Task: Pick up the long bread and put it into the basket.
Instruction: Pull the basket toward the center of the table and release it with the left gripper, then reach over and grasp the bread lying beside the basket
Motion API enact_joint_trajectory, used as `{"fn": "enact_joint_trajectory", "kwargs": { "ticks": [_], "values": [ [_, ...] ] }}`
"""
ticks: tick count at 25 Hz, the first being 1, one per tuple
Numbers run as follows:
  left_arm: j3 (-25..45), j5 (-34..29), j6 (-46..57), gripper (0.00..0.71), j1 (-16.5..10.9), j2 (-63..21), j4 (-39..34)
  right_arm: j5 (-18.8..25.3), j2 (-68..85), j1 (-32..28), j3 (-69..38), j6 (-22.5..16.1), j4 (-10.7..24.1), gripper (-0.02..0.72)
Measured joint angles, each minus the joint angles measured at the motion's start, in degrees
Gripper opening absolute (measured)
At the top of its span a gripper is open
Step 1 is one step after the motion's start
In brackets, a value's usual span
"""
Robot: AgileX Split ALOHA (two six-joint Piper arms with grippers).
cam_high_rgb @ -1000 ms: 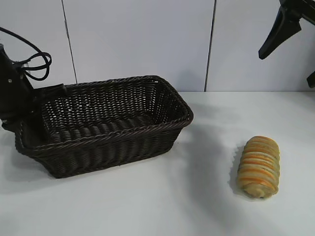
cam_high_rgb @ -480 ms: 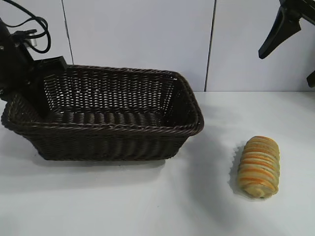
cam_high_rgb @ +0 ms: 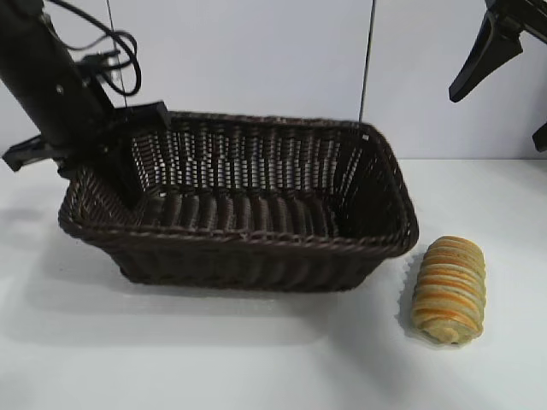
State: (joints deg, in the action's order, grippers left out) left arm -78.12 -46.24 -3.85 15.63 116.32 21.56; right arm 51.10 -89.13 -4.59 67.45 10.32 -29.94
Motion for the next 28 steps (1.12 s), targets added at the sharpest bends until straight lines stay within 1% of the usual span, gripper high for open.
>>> {"fn": "enact_joint_trajectory", "kwargs": {
  "ticks": [2,3,4,5,7,8,9,10,13,16,19,22,25,26,28],
  "values": [
    [0.00,0.06,0.00,0.104,0.00,0.00,0.05,0.00,0.00,0.00,0.00,0.00,0.00,0.695],
    [0.00,0.06,0.00,0.127,0.00,0.00,0.18,0.00,0.00,0.00,0.00,0.00,0.00,0.695],
    [-0.06,0.12,0.00,0.171,0.00,0.00,0.30,0.00,0.00,0.00,0.00,0.00,0.00,0.695],
    [-0.12,0.12,0.00,0.253,0.00,0.00,0.30,0.00,0.00,0.00,0.00,0.00,0.00,0.695],
    [-0.46,-0.26,0.00,0.482,-0.05,0.00,0.36,0.00,0.00,0.00,0.00,0.00,0.00,0.695],
    [-0.88,-0.68,0.00,0.553,-0.05,0.00,0.39,0.00,0.00,0.00,0.00,0.00,0.00,0.695],
    [-1.56,-1.32,0.00,0.607,-0.05,0.00,0.21,0.00,0.00,0.00,0.00,0.00,0.00,0.695],
    [-2.56,-2.44,0.00,0.640,-0.05,0.00,-0.26,0.00,0.00,0.00,0.00,0.00,0.00,0.695],
    [-7.07,-6.90,0.67,0.680,-0.05,0.00,-2.90,0.00,0.00,0.00,0.00,0.00,0.00,0.695],
    [-12.97,-12.14,2.18,0.689,-0.26,0.00,-7.29,0.00,0.00,0.00,0.00,0.00,0.00,0.695],
    [-19.10,-16.83,2.92,0.694,-1.90,0.00,-11.86,0.00,0.00,0.00,0.00,0.00,0.00,0.695],
    [-24.70,-20.98,3.03,0.694,-5.72,0.00,-17.17,0.00,0.00,0.00,0.00,0.00,0.00,0.695],
    [-29.07,-23.43,3.10,0.694,-11.71,0.00,-20.85,0.00,0.00,0.00,0.00,0.00,0.00,0.695],
    [-30.26,-23.80,3.10,0.694,-13.51,0.00,-21.56,0.00,0.00,0.00,0.00,0.00,0.00,0.695],
    [-31.71,-24.07,2.59,0.694,-17.93,-0.17,-22.16,0.00,0.00,0.00,0.00,0.02,0.00,0.695]
  ]
}}
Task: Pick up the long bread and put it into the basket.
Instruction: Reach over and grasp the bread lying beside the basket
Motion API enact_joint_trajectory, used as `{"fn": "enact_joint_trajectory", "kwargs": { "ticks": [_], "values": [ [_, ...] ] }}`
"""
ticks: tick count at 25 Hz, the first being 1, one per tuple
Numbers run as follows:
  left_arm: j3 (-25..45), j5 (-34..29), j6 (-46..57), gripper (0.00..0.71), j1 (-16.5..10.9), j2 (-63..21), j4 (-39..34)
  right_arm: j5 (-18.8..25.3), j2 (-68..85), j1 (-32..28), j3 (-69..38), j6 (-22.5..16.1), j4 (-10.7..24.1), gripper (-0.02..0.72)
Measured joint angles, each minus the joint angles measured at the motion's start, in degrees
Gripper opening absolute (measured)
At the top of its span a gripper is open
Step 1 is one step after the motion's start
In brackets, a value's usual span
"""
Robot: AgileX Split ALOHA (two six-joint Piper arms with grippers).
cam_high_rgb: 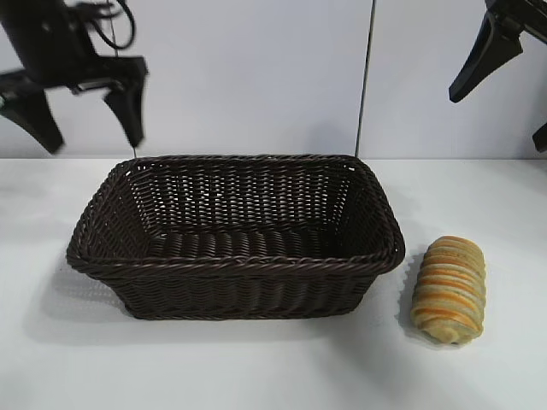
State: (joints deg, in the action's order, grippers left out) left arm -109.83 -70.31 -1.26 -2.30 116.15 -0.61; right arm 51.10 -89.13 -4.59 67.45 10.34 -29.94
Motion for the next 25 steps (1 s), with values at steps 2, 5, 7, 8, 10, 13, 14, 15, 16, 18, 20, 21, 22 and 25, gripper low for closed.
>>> {"fn": "enact_joint_trajectory", "kwargs": {
  "ticks": [2,5,7,8,10,13,14,15,16,18,20,21,22,25],
  "values": [
    [-0.15,-0.11,-1.08,0.694,-4.14,-0.75,-0.52,0.00,0.00,0.00,0.00,0.04,0.00,0.695],
    [-0.15,-0.40,-2.00,0.694,-10.61,-3.29,-0.22,-0.02,0.00,0.00,0.00,0.23,0.00,0.695],
    [-0.15,-0.47,-3.21,0.694,-15.06,-6.18,2.35,-0.02,0.00,0.00,0.00,0.29,0.00,0.695],
    [-0.15,-0.49,-4.12,0.694,-17.03,-7.61,4.18,-0.02,0.00,0.00,0.00,0.43,0.00,0.695],
    [-0.15,-0.66,-5.69,0.694,-19.87,-11.44,9.40,-0.02,0.00,0.00,0.00,0.89,0.00,0.695],
    [-0.15,-1.11,-7.75,0.694,-21.86,-17.72,13.74,-0.02,0.00,0.00,0.00,1.17,0.00,0.695],
    [-0.20,-1.29,-8.14,0.694,-21.90,-20.09,14.16,-0.02,0.00,0.00,0.00,1.32,0.00,0.695],
    [-0.20,-1.47,-8.44,0.694,-21.73,-22.14,14.45,-0.02,0.00,0.00,0.00,1.39,0.00,0.695],
    [-0.20,-1.59,-8.65,0.694,-21.33,-24.59,14.51,-0.02,0.00,0.00,0.00,1.51,0.00,0.695],
    [-0.20,-1.80,-9.16,0.694,-19.43,-29.68,14.63,-0.02,0.00,0.00,0.00,1.56,0.00,0.695],
    [-0.20,-1.97,-9.44,0.694,-16.38,-34.42,14.69,-0.02,0.00,0.00,0.00,1.56,0.00,0.695],
    [-0.25,-1.97,-9.70,0.694,-14.19,-37.01,14.33,-0.02,0.00,0.00,0.00,1.56,0.00,0.695],
    [-0.30,-2.03,-9.70,0.694,-11.66,-39.10,13.16,-0.02,0.00,0.00,0.00,1.56,0.00,0.695],
    [0.61,-2.37,-8.46,0.694,-3.63,-46.85,6.36,-0.02,0.00,0.00,0.00,1.56,0.00,0.695]
  ]
}}
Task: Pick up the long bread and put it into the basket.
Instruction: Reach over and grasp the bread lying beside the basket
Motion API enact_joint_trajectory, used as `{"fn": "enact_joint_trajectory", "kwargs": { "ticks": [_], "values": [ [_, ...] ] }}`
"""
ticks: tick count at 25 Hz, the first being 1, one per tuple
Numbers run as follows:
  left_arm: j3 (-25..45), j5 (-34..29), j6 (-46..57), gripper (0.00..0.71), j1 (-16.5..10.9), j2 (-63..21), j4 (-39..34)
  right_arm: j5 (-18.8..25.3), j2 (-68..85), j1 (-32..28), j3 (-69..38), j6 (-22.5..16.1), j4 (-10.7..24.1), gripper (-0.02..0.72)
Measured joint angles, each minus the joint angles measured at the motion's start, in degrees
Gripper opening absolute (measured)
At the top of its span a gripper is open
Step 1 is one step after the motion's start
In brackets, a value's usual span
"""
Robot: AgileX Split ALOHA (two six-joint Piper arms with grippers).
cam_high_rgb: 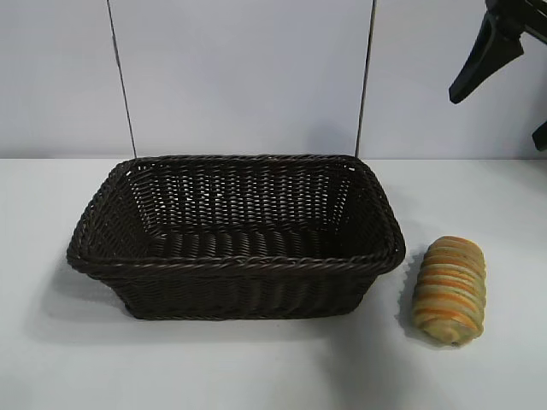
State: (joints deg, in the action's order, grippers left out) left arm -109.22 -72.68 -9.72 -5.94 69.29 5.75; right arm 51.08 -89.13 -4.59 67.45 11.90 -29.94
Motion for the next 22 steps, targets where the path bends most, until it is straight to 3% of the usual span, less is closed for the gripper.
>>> {"fn": "enact_joint_trajectory", "kwargs": {
  "ticks": [3,5,9,14,18,22],
  "values": [
    [6.70,-0.06,3.04,0.694,6.12,-9.09,-9.39,0.00,0.00,0.00,0.00,0.00,0.00,0.695],
    [14.11,-0.13,4.36,0.694,7.64,-16.00,-13.38,0.00,0.00,0.00,0.00,0.32,0.00,0.695],
    [32.94,-0.27,5.86,0.694,7.96,-31.96,-16.00,-0.05,0.00,0.00,0.00,1.10,0.00,0.695],
    [52.16,5.86,6.43,0.694,7.96,-51.50,-13.68,-0.05,0.00,0.00,0.00,1.63,0.00,0.695],
    [61.23,7.43,6.42,0.694,8.00,-61.68,-9.04,-0.05,0.00,0.00,0.00,1.90,0.00,0.695],
    [67.36,7.59,6.44,0.694,8.03,-65.12,-6.14,-0.05,0.00,0.00,0.00,1.90,0.01,0.695]
  ]
}}
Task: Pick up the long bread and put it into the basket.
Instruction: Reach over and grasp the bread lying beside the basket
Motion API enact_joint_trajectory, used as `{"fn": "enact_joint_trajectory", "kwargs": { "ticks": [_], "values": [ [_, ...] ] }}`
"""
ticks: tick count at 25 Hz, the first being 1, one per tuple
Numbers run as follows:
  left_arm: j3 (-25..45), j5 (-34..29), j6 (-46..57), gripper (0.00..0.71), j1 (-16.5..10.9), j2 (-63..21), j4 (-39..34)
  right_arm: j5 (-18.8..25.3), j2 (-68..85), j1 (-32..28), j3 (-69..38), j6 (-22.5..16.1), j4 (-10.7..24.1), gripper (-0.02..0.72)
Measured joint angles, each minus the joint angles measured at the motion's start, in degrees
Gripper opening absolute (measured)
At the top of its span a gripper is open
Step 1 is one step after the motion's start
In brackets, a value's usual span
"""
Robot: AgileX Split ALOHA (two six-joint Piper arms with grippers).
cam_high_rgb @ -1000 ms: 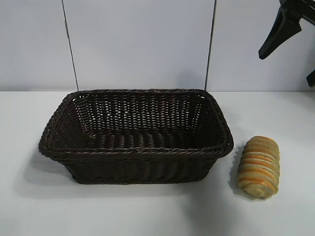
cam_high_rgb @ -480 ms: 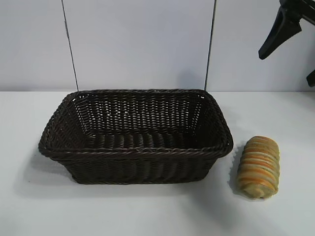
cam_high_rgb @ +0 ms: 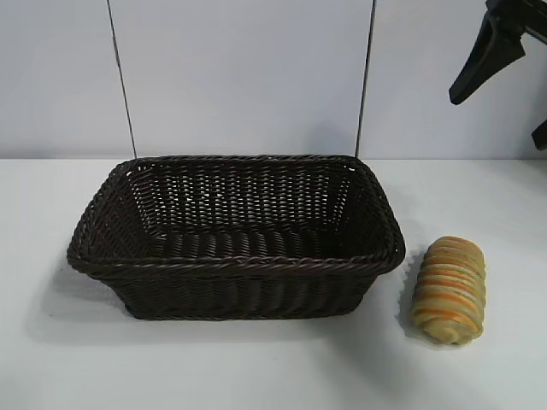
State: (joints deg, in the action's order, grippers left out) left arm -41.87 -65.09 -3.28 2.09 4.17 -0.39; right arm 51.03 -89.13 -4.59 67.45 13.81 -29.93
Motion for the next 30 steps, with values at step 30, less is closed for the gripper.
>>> {"fn": "enact_joint_trajectory", "kwargs": {
  "ticks": [30],
  "values": [
    [14.12,0.36,0.22,0.694,0.22,-4.87,0.39,3.50,0.00,0.00,0.00,-5.06,12.04,0.695]
  ]
}}
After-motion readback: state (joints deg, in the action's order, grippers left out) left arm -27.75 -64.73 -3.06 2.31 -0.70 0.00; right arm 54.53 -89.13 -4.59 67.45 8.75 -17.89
